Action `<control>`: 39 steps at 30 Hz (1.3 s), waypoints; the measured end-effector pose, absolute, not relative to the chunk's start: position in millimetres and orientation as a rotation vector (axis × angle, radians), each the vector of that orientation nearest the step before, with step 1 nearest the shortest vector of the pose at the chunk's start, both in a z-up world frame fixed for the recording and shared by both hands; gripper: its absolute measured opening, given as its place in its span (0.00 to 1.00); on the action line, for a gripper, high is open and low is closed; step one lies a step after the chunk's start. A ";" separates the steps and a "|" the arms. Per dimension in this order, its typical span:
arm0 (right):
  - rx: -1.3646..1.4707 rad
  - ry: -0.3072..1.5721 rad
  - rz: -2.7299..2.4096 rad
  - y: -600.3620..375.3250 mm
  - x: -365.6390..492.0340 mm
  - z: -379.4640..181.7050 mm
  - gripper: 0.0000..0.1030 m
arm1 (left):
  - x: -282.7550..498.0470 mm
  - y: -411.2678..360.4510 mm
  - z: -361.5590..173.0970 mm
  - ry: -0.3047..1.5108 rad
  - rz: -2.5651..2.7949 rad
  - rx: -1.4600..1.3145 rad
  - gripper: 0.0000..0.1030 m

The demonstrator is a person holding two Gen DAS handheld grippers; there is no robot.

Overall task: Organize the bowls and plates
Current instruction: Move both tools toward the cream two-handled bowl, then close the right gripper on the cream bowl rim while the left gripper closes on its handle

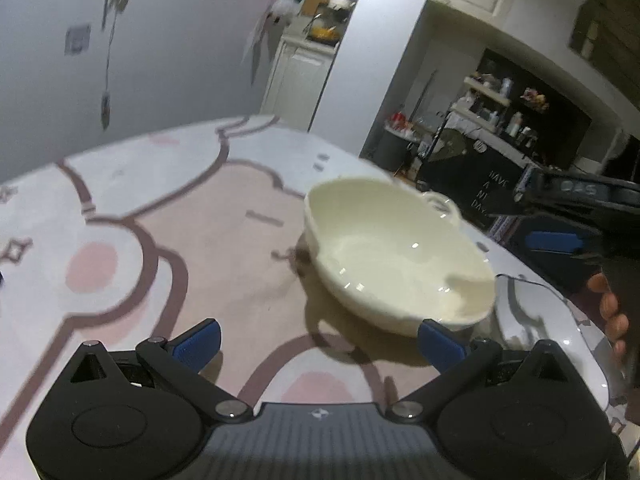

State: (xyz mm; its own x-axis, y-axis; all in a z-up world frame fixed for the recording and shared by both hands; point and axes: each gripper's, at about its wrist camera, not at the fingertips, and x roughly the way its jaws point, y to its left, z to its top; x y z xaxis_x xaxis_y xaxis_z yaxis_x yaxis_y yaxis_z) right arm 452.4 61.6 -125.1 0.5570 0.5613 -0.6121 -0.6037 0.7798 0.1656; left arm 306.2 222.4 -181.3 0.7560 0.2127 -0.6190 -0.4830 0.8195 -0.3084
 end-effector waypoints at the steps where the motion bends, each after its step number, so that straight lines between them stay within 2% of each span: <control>1: -0.065 0.732 0.696 66.6 461.0 -131.0 0.82 | 307.3 224.3 -185.3 0.609 0.391 -0.494 1.00; 2: -0.058 0.765 0.695 71.3 470.4 -137.6 0.71 | 308.2 225.7 -188.2 0.613 0.388 -0.503 1.00; 3: -0.046 0.791 0.688 72.2 473.0 -142.9 0.64 | 308.9 226.7 -190.1 0.614 0.388 -0.509 1.00; 4: -0.036 0.815 0.677 75.5 479.6 -148.0 0.61 | 308.8 227.0 -191.9 0.613 0.389 -0.512 1.00; 6: -0.026 0.838 0.677 81.4 486.1 -156.0 0.48 | 306.8 226.0 -192.5 0.600 0.387 -0.509 1.00; 8: -0.037 0.858 0.686 89.2 494.1 -163.1 0.42 | 304.2 227.2 -192.6 0.587 0.378 -0.529 1.00; 11: -0.065 0.873 0.687 99.3 500.7 -171.9 0.19 | 298.1 230.4 -192.3 0.567 0.370 -0.588 1.00; 14: -0.127 0.850 0.670 104.6 496.6 -170.9 0.12 | 295.3 233.1 -190.0 0.567 0.394 -0.598 1.00; 20: -0.175 0.876 0.713 105.8 484.2 -169.0 0.10 | 283.2 257.2 -189.6 0.503 0.300 -0.741 1.00; 24: -0.222 0.888 0.762 111.3 462.7 -166.7 0.10 | 270.6 263.6 -182.9 0.438 0.326 -0.720 1.00; 29: -0.238 0.914 0.853 118.9 433.6 -166.7 0.14 | 257.6 273.1 -178.1 0.396 0.336 -0.733 0.99; 36: -0.212 0.947 0.946 122.4 409.0 -165.9 0.18 | 245.4 291.0 -172.7 0.394 0.415 -0.708 0.89; 39: -0.177 0.954 0.935 119.7 419.3 -166.6 0.18 | 242.2 300.1 -171.8 0.396 0.437 -0.703 0.81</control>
State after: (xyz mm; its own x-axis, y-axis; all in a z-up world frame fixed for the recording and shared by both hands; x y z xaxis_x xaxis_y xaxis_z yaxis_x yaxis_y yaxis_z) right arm 419.3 119.7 -166.7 0.2351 0.6042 -0.7614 -0.7489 0.6119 0.2543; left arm 242.2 300.1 -171.8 0.8380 0.2484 -0.4858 -0.5079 0.6805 -0.5281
